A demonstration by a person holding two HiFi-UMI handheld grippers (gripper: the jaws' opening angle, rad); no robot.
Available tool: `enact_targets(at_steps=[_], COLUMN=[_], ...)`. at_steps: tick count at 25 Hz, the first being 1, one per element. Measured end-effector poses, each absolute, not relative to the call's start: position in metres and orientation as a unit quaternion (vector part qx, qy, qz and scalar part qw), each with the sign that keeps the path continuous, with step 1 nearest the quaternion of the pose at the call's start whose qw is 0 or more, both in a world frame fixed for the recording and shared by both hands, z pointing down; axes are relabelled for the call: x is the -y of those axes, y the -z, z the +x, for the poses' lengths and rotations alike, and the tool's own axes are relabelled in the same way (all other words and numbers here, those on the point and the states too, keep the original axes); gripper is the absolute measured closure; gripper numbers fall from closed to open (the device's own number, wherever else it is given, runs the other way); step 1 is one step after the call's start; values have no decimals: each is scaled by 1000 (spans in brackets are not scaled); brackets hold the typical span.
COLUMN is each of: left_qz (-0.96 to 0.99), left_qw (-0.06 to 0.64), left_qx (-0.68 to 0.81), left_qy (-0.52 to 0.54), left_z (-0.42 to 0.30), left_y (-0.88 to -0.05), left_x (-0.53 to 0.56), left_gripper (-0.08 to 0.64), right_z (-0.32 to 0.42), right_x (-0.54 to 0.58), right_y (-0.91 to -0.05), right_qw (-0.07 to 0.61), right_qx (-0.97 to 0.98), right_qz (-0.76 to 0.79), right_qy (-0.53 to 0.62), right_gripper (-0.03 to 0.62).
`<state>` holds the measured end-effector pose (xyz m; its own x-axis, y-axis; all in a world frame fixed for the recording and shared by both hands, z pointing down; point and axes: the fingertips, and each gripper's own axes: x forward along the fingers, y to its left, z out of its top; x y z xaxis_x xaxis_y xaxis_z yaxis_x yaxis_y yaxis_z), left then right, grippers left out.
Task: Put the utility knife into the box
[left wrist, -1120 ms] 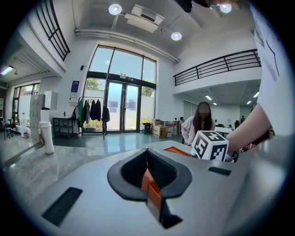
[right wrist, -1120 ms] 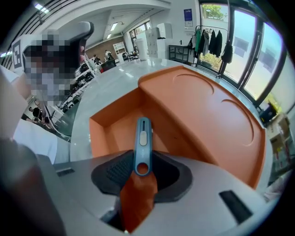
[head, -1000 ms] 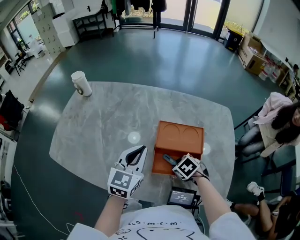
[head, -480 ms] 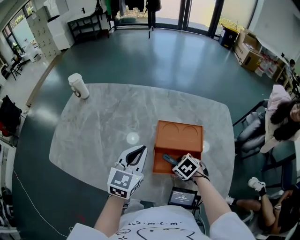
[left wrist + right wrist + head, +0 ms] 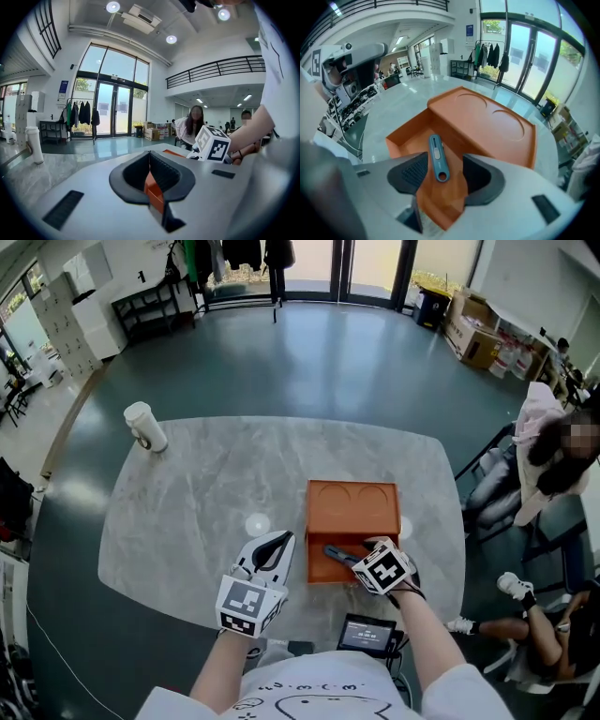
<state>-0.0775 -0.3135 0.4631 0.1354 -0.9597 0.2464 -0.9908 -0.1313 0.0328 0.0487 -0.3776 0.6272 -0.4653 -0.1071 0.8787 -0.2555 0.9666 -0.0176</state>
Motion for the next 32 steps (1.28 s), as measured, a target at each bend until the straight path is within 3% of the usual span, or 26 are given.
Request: enact_targets(at_steps=[10,23,32], left_qz=[786,826,836], left_qw=[75,50,26], left_qx=[608,558,546], left_qy=[-82,-65,-52], left_z=[-83,-79,-47], left_y=[-451,-431,-414], left_x=[295,270,267], left_gripper=[545,545,545], right_z=[40,49,69], right_x=[364,324,303], right_y=[-566,-498,-458], right_qw=[410,270,183], right_qx=[885,900,921], right_qz=[199,325,334], right_qy=[-94,-105,-90], right_gripper=[385,580,583])
